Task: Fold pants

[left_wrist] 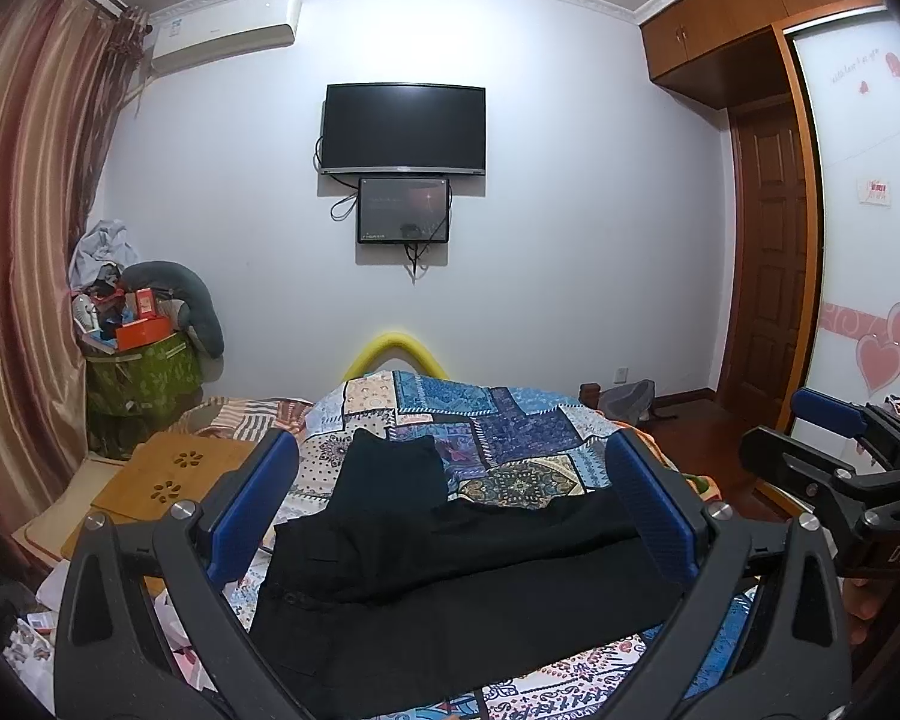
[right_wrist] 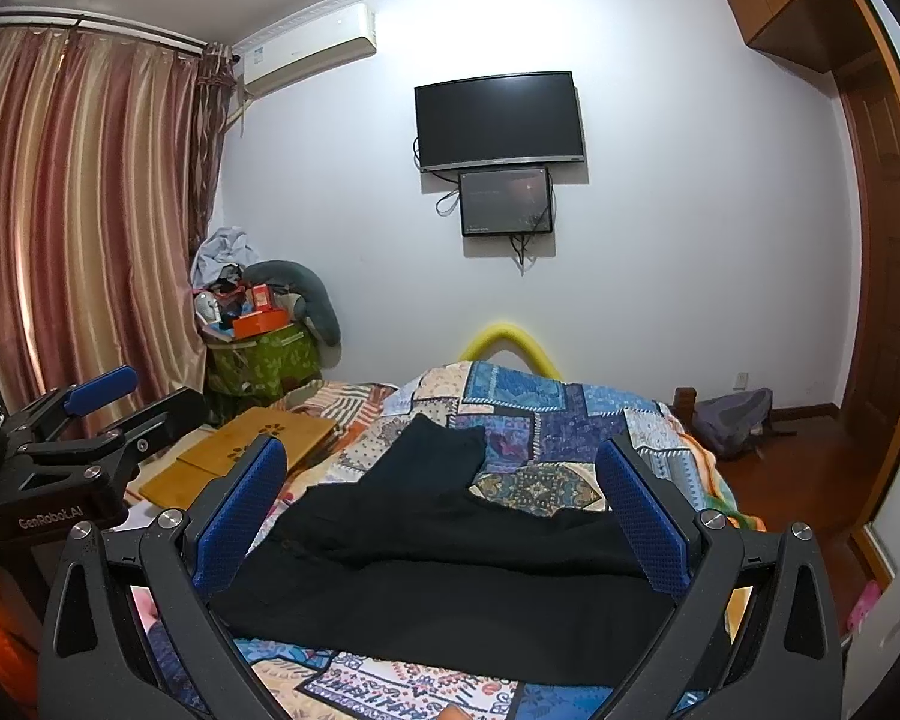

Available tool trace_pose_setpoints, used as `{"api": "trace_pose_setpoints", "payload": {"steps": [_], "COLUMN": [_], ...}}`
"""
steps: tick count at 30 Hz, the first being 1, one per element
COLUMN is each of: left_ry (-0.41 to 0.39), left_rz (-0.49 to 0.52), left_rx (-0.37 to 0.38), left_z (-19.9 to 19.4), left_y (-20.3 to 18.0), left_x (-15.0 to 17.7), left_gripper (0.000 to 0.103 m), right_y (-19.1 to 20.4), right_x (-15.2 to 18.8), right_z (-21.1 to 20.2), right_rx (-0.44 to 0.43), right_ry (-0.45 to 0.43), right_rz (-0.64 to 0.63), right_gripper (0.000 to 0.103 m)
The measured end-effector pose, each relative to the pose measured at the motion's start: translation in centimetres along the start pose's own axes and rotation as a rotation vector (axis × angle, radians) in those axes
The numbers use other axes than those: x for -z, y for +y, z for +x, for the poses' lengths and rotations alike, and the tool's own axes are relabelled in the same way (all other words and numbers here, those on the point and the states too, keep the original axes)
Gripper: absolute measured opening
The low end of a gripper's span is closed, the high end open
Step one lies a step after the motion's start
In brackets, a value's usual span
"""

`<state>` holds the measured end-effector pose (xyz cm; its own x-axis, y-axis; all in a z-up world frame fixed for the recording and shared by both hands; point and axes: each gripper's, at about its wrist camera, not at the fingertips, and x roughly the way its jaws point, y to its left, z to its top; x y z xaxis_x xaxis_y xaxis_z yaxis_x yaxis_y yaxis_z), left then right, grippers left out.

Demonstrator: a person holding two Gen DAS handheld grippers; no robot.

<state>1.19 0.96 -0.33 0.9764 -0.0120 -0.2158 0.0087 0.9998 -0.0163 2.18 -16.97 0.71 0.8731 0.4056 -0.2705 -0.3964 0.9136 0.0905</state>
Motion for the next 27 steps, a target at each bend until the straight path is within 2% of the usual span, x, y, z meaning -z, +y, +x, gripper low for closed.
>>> {"api": "trace_pose_setpoints", "payload": {"steps": [6,11,16,19,21,27], "left_ry": [0.03,0.075,0.12,0.153,0.205,0.366], "left_rz": [-0.01,-0.015,-0.018,-0.007,-0.006,-0.008], "left_rx": [0.021,0.034,-0.031,-0.077,-0.138,-0.147], "left_z": [1.8,5.8,10.9,14.5,17.2,24.9], "left_y": [0.2,1.4,4.1,6.1,7.7,12.3], "left_x": [0.1,-0.3,-0.5,0.1,1.0,4.5], "left_gripper": [0.103,0.103,0.103,0.103,0.103,0.103], "right_y": [-0.4,-1.4,-3.6,-5.4,-7.0,-10.3], "right_x": [0.3,0.7,1.3,1.8,2.2,3.9], "right_z": [1.7,4.4,8.3,11.2,13.2,18.8], "right_rx": [0.012,0.026,0.055,0.063,0.04,0.041], "right_ry": [0.018,0.051,0.088,0.139,0.175,0.307], "right_rz": [-0.006,-0.025,-0.037,-0.039,-0.026,-0.014], "right_gripper": [0.102,0.102,0.102,0.102,0.102,0.102]}}
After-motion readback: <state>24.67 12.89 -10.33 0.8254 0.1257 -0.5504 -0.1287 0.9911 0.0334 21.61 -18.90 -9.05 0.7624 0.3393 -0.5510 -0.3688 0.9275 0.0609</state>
